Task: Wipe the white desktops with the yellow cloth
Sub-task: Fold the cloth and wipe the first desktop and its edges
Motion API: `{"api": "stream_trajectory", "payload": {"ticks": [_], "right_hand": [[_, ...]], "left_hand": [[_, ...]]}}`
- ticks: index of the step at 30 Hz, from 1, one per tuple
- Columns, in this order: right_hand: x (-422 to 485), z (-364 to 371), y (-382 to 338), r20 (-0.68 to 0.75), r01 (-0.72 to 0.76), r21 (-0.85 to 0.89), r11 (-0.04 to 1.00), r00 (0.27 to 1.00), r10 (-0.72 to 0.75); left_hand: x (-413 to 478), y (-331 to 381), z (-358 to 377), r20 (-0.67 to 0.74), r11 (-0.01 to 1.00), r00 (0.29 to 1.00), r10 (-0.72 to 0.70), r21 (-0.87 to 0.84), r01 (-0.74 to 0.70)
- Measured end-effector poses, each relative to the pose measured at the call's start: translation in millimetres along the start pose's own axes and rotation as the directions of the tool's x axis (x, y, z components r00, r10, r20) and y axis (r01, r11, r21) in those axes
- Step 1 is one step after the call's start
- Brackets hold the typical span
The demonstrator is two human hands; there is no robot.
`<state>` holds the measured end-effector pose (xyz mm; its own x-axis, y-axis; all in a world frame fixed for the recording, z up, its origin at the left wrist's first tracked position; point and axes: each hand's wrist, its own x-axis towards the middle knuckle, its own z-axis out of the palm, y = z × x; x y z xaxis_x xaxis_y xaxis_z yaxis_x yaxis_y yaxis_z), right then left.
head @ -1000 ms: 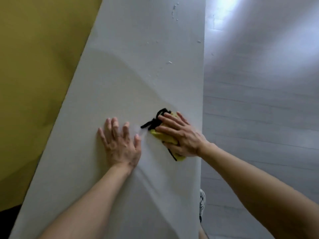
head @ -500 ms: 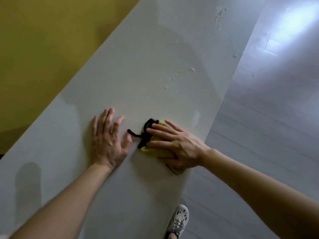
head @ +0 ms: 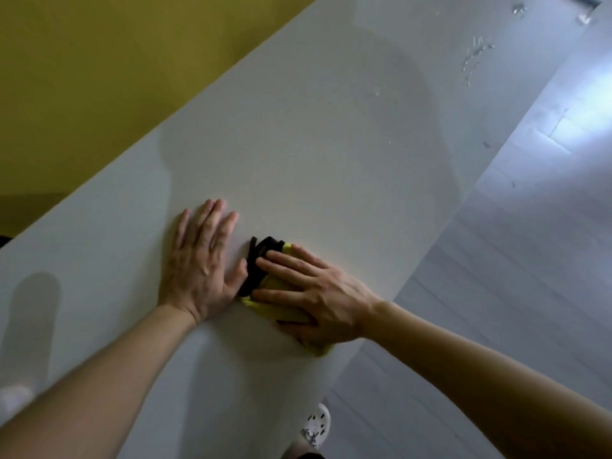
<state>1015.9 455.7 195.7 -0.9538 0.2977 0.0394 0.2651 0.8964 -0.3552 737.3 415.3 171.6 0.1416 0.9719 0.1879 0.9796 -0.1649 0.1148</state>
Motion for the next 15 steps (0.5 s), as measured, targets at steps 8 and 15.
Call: {"api": "stream_trajectory", "payload": {"ticks": [8,15], "right_hand": [[60.9,-69.9,189.2,-0.296,-0.662,-0.043,0.748,0.723,0.624],[53.5,-20.3,37.9,-0.06,-0.107,-0.052,0.993,0.993,0.104]], "left_hand": [[-1.1,0.4,2.3,-0.024,1.0,1.0,0.004,-0.008,-0.004],[-1.3,9.9,-14.5,-0.021,0.988,0.989,-0.146,-0.047,0.145]]}}
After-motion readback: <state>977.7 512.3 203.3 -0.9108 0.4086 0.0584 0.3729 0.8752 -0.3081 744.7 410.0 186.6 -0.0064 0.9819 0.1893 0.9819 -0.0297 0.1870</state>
